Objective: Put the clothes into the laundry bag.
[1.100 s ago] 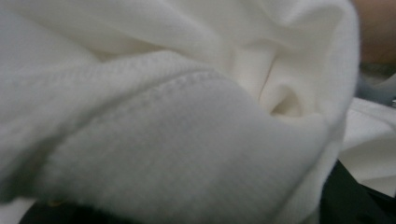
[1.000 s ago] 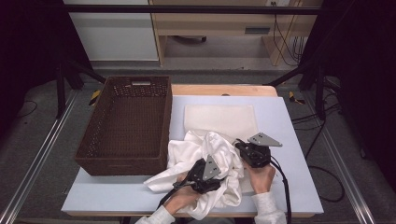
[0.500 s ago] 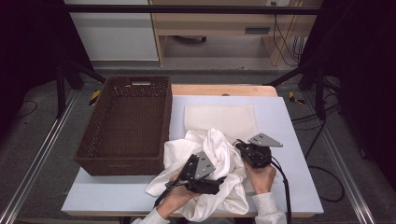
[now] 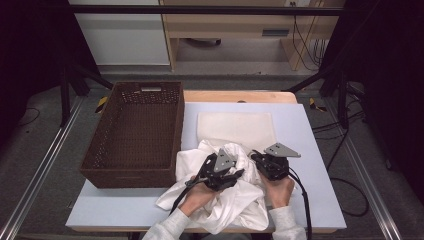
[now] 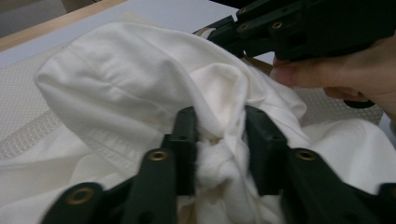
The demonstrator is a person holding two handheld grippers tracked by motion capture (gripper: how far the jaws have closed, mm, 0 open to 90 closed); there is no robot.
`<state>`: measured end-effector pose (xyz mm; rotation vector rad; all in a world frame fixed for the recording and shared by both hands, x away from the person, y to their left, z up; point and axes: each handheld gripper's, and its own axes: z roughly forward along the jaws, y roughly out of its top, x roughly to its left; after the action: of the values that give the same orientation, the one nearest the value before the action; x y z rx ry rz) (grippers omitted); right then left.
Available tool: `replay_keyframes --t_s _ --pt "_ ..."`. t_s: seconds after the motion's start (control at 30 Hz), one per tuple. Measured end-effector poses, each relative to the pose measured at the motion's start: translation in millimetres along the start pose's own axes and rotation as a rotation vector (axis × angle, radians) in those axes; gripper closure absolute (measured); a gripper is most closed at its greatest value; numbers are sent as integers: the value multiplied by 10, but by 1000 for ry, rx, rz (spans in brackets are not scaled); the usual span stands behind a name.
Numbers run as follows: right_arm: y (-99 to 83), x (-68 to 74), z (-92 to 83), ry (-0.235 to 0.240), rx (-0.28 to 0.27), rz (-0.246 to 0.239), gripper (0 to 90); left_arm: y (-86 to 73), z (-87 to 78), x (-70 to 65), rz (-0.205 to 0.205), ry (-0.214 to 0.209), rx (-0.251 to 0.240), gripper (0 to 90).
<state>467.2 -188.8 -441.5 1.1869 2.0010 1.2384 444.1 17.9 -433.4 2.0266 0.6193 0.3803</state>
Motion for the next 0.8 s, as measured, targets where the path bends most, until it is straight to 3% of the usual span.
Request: replay_keyframes --t_s 0.1,0.23,0.3,0.4,0.47,0.63,0.67,0.7,0.73,0.8 --pt "4 -4 -6 -1 -6 4 868 -6 -46 -48 12 -15 -12 759" --pt "12 -17 -16 0 -18 13 868 45 -82 -218 69 -62 -12 774" --pt "13 -15 -19 -1 -20 12 868 52 -10 -290 97 -54 10 774" --pt "22 -17 -47 0 -35 15 868 3 207 -326 83 -75 73 774" --pt "41 -16 -89 10 -58 12 869 -38 360 -339 105 -61 101 772" --pt "62 11 -123 16 -74 5 868 -26 349 -358 114 -52 101 750" --pt "52 2 -126 14 -72 6 868 -23 308 -360 109 -58 91 641" --pt "52 2 -126 14 -72 6 868 -14 270 -361 103 -65 82 641" --pt "45 -9 -127 16 -70 5 868 8 204 -354 96 -73 77 543" --pt "31 -22 -125 13 -66 6 868 61 29 -313 98 -49 56 362"
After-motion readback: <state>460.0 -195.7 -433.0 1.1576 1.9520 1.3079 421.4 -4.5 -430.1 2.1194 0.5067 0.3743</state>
